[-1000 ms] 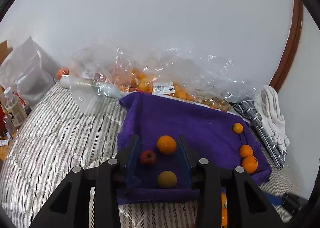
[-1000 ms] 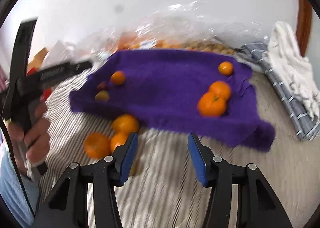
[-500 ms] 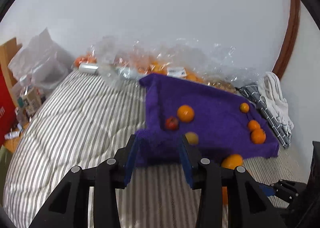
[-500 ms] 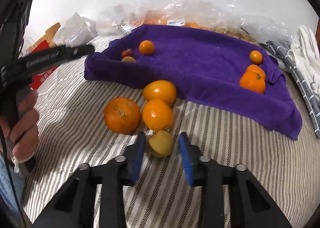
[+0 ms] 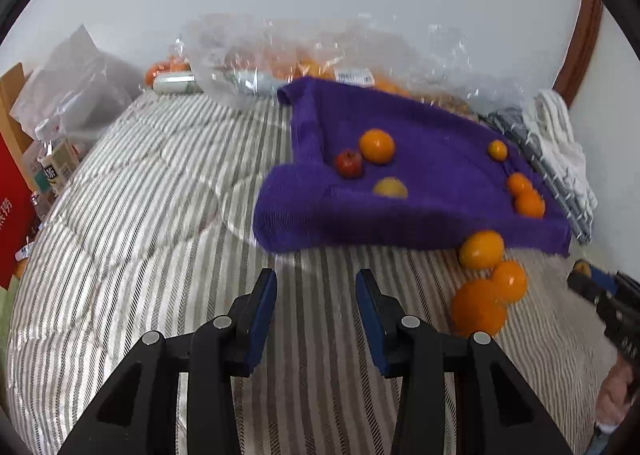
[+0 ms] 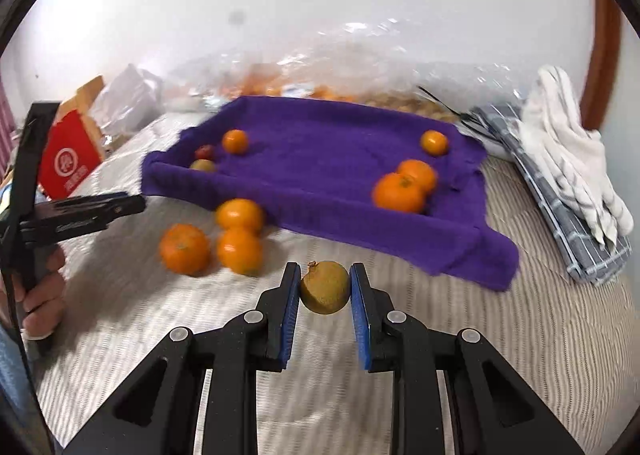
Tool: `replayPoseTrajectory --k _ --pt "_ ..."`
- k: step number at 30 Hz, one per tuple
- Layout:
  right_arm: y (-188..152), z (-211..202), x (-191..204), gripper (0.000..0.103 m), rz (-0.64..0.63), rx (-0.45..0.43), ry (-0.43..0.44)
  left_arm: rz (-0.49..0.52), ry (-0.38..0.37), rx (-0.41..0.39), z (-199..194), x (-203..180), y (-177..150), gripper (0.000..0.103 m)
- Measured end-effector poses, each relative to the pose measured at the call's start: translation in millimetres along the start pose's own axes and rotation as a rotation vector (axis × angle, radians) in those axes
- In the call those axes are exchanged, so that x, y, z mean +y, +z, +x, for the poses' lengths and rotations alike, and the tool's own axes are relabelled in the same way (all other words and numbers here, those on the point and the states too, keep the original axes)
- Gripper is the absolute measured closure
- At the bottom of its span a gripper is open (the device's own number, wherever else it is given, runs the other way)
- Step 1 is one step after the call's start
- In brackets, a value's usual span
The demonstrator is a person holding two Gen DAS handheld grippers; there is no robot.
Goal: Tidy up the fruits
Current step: 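Grasp a large orange with the left gripper while the right holds the yellow-green fruit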
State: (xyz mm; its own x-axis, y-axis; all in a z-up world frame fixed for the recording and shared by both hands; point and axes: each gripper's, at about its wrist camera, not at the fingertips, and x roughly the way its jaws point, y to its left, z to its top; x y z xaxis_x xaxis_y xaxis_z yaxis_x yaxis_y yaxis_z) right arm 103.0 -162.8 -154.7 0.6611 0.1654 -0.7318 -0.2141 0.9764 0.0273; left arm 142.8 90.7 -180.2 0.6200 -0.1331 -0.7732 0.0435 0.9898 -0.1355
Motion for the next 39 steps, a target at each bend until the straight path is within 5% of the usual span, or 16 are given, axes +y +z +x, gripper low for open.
replayPoseTrajectory --k 6,10,14,20,28,33,39 --pt "-10.9 16.2 -24.1 0.078 0.034 0.031 -0.036 -0.025 0.019 0.017 -1.0 4.2 -2.6 0.064" --pt "-13.0 22.9 -33.1 0.078 0.074 0.055 -0.001 0.01 0.031 0.026 -2.9 -1.6 -6.4 0.051" --pt "-14.1 26.6 -41.7 0.078 0.116 0.065 0.017 0.03 0.041 0.029 -3.4 -5.5 -6.7 0.05" --pt "-15.7 29.4 -43.9 0.078 0.138 0.092 -0.007 0.042 -0.064 -0.013 -14.5 -7.7 -9.2 0.05" --pt "-18.2 24.8 -57.4 0.078 0.193 0.079 -0.031 0.149 -0.23 -0.031 -32.3 -56.0 -18.1 0.05" --pt "-18.3 22.3 -60.0 0.078 0.204 0.071 -0.036 0.164 -0.16 0.019 -15.3 -80.5 -13.6 0.05" --pt "-20.3 23.4 -59.6 0.078 0.206 0.065 -0.022 0.131 -0.164 0.05 0.4 -87.0 -11.2 0.05"
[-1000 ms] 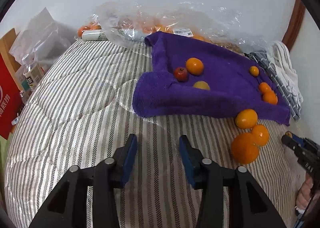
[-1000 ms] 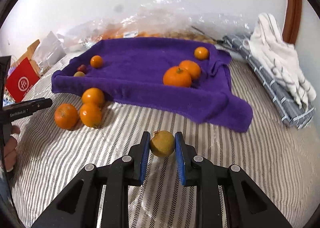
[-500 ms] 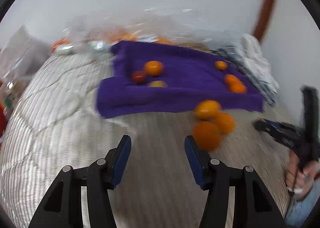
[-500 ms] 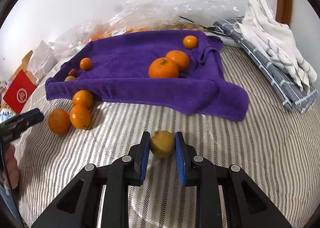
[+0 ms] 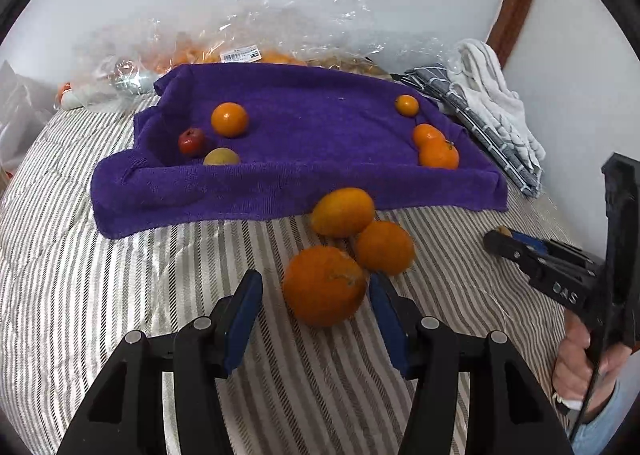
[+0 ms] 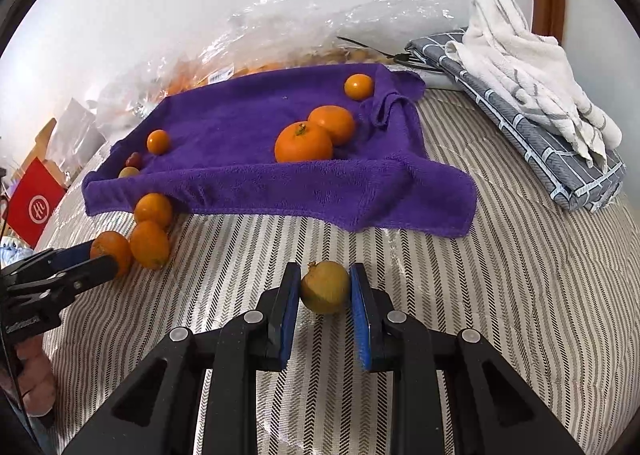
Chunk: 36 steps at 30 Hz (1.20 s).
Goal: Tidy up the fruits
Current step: 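Grasp a large orange with the left gripper while the right holds the yellow-green fruit, then carry the yellow-green fruit and large orange over the towel with both grippers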
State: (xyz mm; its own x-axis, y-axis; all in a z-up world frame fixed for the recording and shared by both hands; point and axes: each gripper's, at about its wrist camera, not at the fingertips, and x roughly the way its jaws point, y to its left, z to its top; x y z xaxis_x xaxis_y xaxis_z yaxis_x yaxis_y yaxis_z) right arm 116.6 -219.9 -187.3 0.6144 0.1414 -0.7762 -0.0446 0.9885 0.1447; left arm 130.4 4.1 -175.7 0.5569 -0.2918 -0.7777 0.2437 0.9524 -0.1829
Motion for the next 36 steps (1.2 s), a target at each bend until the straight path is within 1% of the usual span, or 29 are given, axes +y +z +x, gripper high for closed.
replayPoseTrajectory --k 1,3,6,8,10,13,15,18,22,25,28,29,33,36 --pt "-0.4 0.7 -0.2 0.078 0.003 0.005 0.004 0.0 0.01 0.008 2.9 -0.8 -0.5 0.051" --pt "0.7 -0.5 -1.1 0.078 0.008 -0.008 0.002 0.011 0.008 -0.01 1.7 -2.5 0.1 0.053" --pt "1.6 1.0 -0.7 0.078 0.002 -0.003 0.006 0.02 -0.008 -0.018 -0.9 -4.0 -0.8 0.063" --pt "1.7 1.5 -0.3 0.078 -0.001 -0.002 0.009 0.011 -0.016 -0.023 -2.3 -2.4 -0.4 0.063" --pt "3.0 0.7 0.0 0.078 -0.004 -0.004 0.003 -0.007 -0.018 -0.048 -7.7 0.8 0.0 0.063" --pt "2.4 -0.6 0.2 0.078 -0.012 -0.01 0.017 -0.05 -0.028 -0.091 -16.3 9.7 -2.8 0.063" --pt "0.9 -0.7 -0.7 0.078 -0.012 -0.013 0.031 -0.078 -0.026 -0.098 -18.0 15.3 -4.0 0.063" --pt "0.9 -2.1 -1.3 0.078 -0.003 -0.018 0.026 -0.114 -0.015 -0.113 -20.6 23.0 -4.3 0.063" --pt "0.2 0.1 -1.9 0.078 -0.003 -0.01 0.03 -0.177 -0.019 -0.134 -24.4 34.2 -4.1 0.063" --pt "0.9 2.9 -2.7 0.078 0.008 0.012 0.028 -0.21 -0.027 -0.148 -28.2 40.1 -3.6 0.063" --pt "0.6 5.0 1.2 0.077 -0.015 0.014 0.025 -0.221 -0.022 -0.163 -29.8 43.0 -5.7 0.063" --pt "-0.4 5.5 2.7 0.077 -0.024 0.014 0.023 -0.223 -0.014 -0.15 -28.2 43.2 -5.8 0.063" --pt "1.1 5.5 3.2 0.078 -0.027 0.013 0.02 -0.231 -0.038 -0.159 -32.1 45.1 -3.0 0.063" --pt "0.8 5.5 3.2 0.078 -0.026 0.011 0.031 -0.227 -0.031 -0.178 -35.4 43.8 -4.2 0.063"
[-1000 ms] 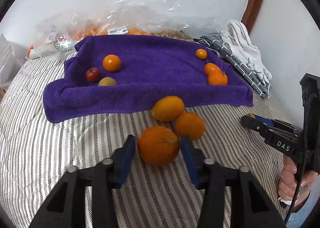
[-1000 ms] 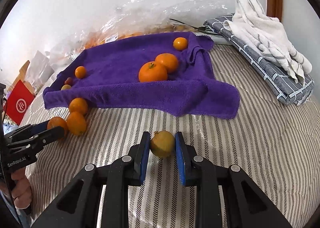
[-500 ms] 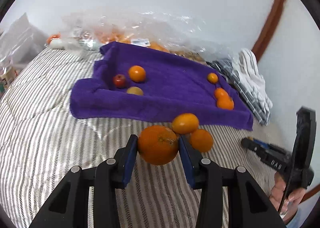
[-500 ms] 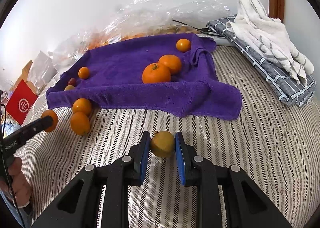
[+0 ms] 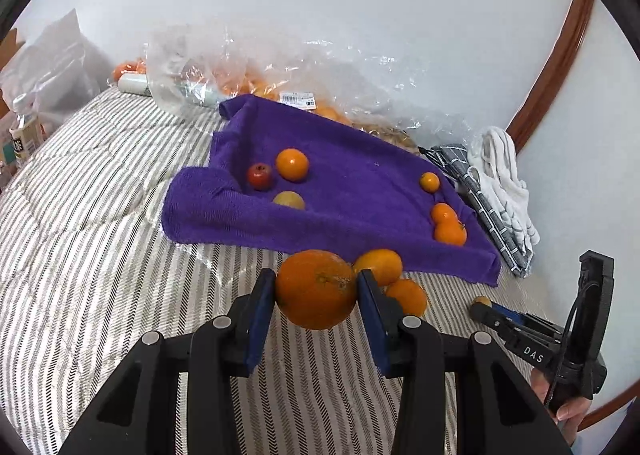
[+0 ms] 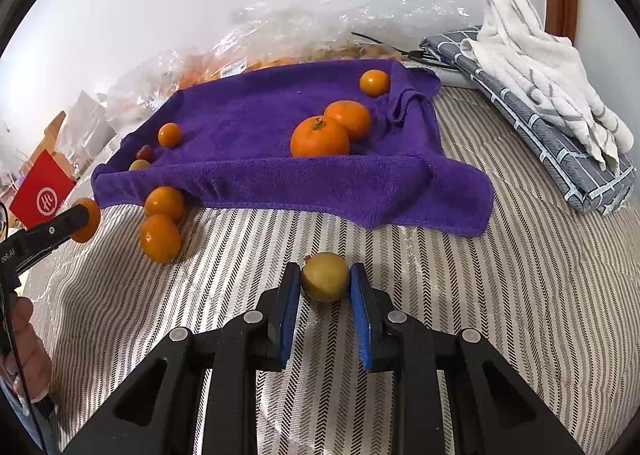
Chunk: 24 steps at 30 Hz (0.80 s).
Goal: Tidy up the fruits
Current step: 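Carry the yellow-green fruit and large orange over the towel with both grippers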
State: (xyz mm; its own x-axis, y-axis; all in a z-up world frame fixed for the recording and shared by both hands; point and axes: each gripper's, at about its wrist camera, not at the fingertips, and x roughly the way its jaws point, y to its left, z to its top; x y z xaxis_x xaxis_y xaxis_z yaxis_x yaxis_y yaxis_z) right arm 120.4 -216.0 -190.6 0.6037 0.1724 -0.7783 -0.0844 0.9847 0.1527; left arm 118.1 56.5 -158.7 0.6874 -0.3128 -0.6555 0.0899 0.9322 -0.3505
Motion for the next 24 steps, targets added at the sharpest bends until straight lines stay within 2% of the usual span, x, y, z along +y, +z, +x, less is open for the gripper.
replayPoseTrajectory --k 6,15,19,24 --pt "-1.8 -8.3 -2.4 0.078 0.008 -0.042 0.042 -0.012 -0.003 -0.014 -2.8 2.5 0.0 0.063" --pt "-0.5 -18.9 -0.1 0.078 0.013 -0.053 0.024 -0.005 0.071 -0.082 -14.1 5.7 2.8 0.063" --pt "13.5 -36.3 1.8 0.078 -0.012 -0.075 0.0 -0.023 0.058 -0.083 -18.4 8.8 8.0 0.063" --pt "45.9 -58.9 0.7 0.078 -0.029 -0.122 -0.037 -0.004 0.079 -0.132 -34.2 7.4 25.5 0.063"
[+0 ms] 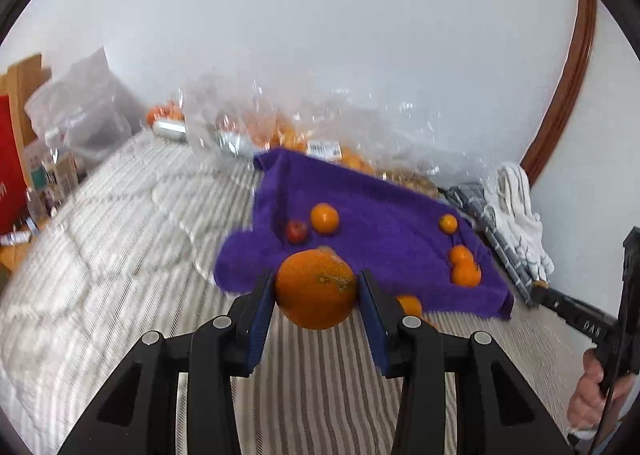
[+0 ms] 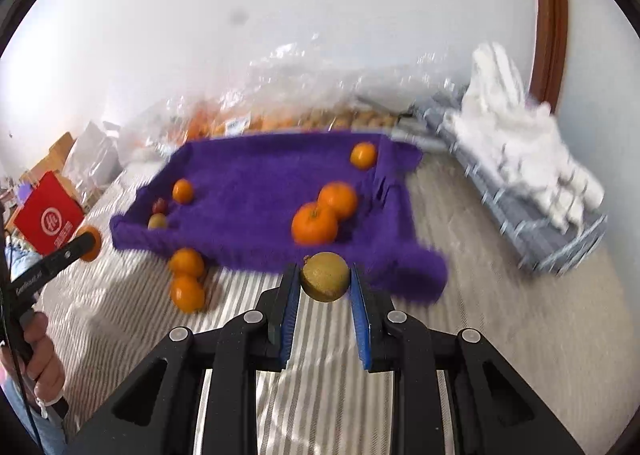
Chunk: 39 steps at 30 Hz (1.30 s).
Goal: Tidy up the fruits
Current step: 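Carry the yellow-green fruit and large orange over the towel with both grippers, then lower and open the right gripper on the towel while the left releases the orange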
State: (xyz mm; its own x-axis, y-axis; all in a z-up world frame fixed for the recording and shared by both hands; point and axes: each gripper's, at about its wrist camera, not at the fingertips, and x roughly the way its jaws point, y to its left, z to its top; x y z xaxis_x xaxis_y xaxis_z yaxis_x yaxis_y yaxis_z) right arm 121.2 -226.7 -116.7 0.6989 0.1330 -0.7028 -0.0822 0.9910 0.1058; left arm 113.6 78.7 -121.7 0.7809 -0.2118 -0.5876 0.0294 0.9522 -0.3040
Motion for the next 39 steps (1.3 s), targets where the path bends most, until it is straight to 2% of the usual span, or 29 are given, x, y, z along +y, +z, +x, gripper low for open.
replayPoseTrajectory --k 3,8,10,16,20,24,27,31,39 --pt "23.6 -5.5 -1.7 0.078 0.002 -0.028 0.006 -0.013 -0.018 -0.008 -6.4 -0.9 23.5 0.063" --pt "67.0 -5.7 2.4 0.078 -0.005 -0.08 0.024 0.052 0.046 -0.056 -5.7 -13.1 67.3 0.063" --pt "83.4 -3.0 4.5 0.078 -0.005 -0.102 0.034 0.056 0.051 -0.064 0.1 -15.9 79.5 0.063" --pt "109.7 17.9 4.5 0.078 0.025 -0.125 0.076 0.023 0.047 -0.058 32.4 -16.0 94.0 0.063" --pt "113.5 42.4 -0.7 0.078 0.02 -0.103 0.071 -0.022 0.024 -0.018 64.3 -10.4 97.4 0.063" --pt "109.4 74.7 -14.5 0.078 0.03 -0.059 0.052 -0.02 0.016 0.009 90.9 -7.5 91.9 0.063" --pt "98.6 99.3 -28.5 0.078 0.069 -0.009 0.065 -0.009 0.025 -0.008 99.7 -0.1 77.8 0.063" --pt "87.6 123.3 -34.1 0.078 0.077 0.041 0.059 -0.024 0.0 0.065 114.6 8.0 66.5 0.063" --pt "74.2 147.2 -31.6 0.078 0.057 0.1 0.039 0.053 -0.073 0.132 122.2 -13.9 52.5 0.063"
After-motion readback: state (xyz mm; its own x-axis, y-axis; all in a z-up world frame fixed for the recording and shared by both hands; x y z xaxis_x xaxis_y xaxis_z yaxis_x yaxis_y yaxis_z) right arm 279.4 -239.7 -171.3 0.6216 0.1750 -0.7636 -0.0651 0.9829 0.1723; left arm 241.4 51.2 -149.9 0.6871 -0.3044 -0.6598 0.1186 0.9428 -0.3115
